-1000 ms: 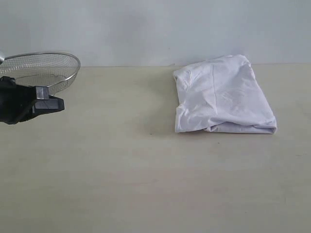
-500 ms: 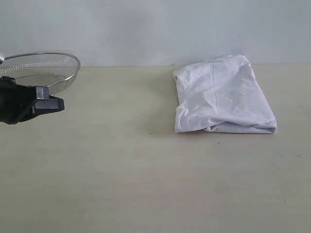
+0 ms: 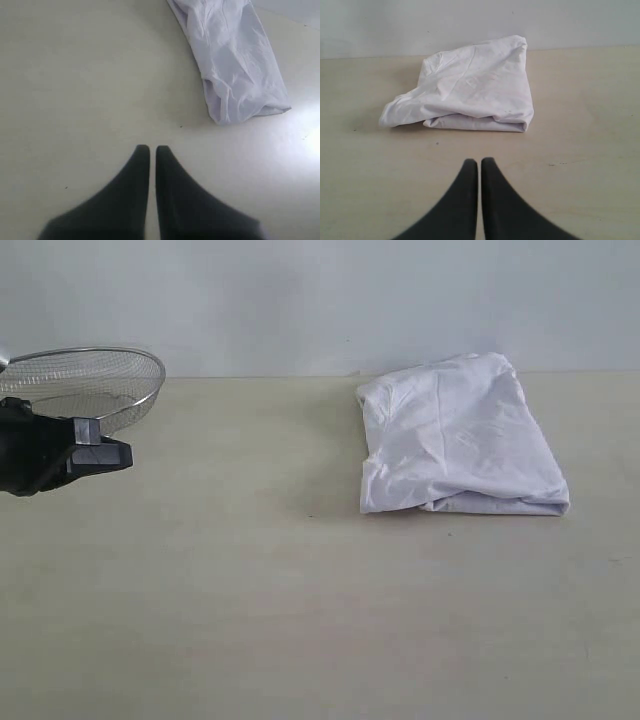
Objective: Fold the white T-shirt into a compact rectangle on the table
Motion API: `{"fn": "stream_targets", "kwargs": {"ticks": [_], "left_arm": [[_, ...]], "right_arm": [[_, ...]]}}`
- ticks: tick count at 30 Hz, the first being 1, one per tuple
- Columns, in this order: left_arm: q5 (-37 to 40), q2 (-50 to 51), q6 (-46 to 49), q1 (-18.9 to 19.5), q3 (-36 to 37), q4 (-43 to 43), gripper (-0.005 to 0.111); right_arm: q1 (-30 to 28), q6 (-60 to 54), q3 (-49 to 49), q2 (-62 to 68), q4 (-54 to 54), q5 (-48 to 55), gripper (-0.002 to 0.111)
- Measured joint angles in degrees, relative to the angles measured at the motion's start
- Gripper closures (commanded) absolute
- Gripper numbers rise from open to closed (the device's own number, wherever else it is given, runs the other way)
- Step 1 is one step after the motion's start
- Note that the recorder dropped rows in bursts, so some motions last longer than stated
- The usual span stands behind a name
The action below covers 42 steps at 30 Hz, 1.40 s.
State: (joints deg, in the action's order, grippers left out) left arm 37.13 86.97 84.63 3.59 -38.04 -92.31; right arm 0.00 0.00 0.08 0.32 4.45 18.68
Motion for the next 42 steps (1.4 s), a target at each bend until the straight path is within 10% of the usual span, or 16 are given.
{"fn": "stream_targets", "kwargs": {"ticks": [15,27,30,35,42], "left_arm": [[-14.25,-14.83,26.91,0.00,0.00,-6.53,0.102],[-19.74,-65.99,26.25,0.00,10.52,-7.25,0.102],[-22.89,-74.49,19.73,0.00,13.11,-7.25,0.102],[-22.15,-78.24,-19.53,0.00,16.01,-6.02,0.102],[-17.89,-78.24,-36.49,0.00,19.07,25.24,0.102]], "right_arm": [[0.00,0.00,0.00,0.00,0.00,0.00,0.109],[0.00,0.00,0.00,0.00,0.00,0.04,0.109],[0.00,0.00,0.00,0.00,0.00,0.04,0.109],[0.00,0.00,0.00,0.00,0.00,0.04,0.109],[0.00,0.00,0.00,0.00,0.00,0.04,0.109]]}}
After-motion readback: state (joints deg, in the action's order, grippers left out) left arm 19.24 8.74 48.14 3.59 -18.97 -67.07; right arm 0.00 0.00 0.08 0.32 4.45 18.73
